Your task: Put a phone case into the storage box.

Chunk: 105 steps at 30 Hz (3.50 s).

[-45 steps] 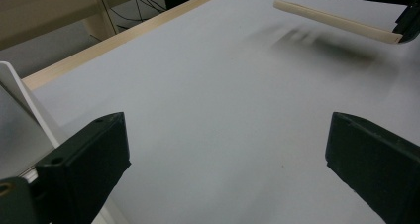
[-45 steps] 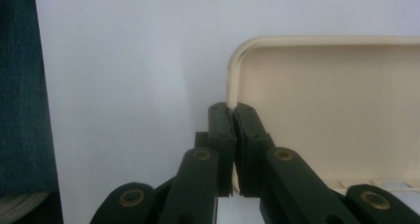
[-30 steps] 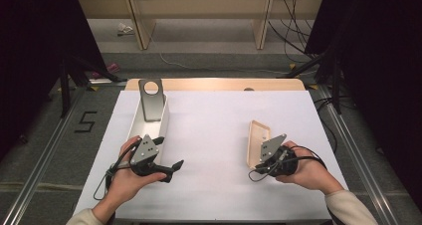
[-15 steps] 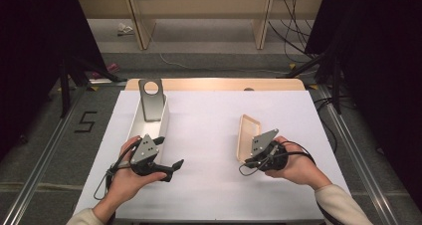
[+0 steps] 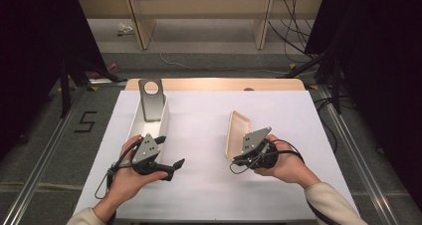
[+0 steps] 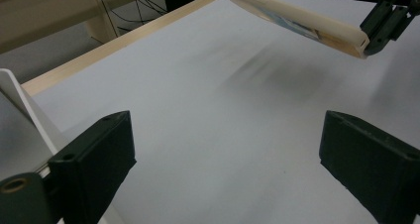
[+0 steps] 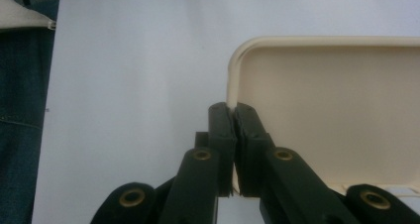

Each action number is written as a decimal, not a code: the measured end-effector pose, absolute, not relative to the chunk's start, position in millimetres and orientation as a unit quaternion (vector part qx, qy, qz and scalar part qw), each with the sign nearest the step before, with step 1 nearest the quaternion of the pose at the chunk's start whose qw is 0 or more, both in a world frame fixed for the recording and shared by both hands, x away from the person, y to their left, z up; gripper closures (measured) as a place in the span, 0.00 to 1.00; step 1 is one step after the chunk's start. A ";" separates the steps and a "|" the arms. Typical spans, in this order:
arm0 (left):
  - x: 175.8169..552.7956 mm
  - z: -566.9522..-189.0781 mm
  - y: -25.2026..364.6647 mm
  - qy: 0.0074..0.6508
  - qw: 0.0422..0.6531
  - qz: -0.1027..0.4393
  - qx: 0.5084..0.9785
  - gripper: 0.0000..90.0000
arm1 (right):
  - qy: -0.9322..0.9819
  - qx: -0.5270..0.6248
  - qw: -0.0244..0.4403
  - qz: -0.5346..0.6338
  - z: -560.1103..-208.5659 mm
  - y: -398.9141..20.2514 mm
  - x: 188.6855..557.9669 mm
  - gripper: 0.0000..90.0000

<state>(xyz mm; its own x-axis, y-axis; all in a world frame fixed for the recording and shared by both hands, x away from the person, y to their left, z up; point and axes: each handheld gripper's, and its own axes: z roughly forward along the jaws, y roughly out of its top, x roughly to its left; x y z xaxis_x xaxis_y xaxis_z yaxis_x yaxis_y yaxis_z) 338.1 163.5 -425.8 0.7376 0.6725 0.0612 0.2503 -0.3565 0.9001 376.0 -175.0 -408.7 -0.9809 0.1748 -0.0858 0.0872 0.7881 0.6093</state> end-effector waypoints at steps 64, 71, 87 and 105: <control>453.6 -383.3 57.0 0.375 0.421 0.100 0.820 0.40 | 0.935 0.022 0.072 0.346 -403.0 -128.3 366.1 0.98; 456.4 -387.8 53.4 0.390 0.409 0.083 0.821 0.52 | 0.936 0.017 0.074 0.343 -402.5 -127.8 365.4 0.98; 450.0 -374.1 48.3 0.411 0.448 0.057 0.792 0.82 | 0.941 0.013 0.077 0.330 -407.6 -125.9 365.5 0.98; 436.8 -355.4 49.3 0.336 0.507 0.170 0.775 0.91 | 0.927 0.089 0.119 0.344 -409.9 -136.9 375.2 0.63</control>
